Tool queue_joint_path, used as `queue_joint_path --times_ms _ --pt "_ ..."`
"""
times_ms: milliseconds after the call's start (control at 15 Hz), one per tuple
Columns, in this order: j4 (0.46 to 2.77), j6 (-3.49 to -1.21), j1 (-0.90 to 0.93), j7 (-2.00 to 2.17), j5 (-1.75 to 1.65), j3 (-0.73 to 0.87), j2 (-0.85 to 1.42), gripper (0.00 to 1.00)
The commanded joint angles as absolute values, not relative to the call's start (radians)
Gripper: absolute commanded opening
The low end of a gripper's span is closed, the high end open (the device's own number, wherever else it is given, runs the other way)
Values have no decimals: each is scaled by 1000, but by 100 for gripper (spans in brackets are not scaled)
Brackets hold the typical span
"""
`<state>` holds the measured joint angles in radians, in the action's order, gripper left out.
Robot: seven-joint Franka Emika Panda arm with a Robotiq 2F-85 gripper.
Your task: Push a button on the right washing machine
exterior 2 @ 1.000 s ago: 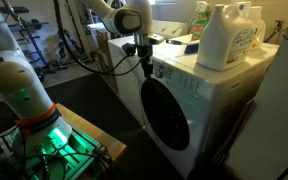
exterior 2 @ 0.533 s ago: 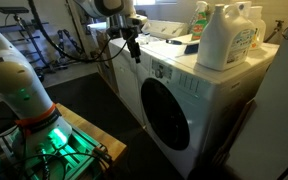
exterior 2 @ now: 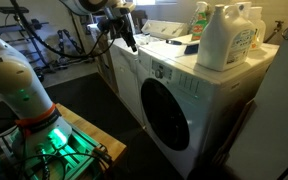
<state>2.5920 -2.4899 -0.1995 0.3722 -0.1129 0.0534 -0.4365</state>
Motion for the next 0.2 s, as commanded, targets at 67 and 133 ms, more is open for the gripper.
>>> queue_joint_path --times_ms 67,133 --pt "2600 -2492 -217 349 -104 44 -436 100" --pt "2601 -2492 -218 346 -104 44 -436 100"
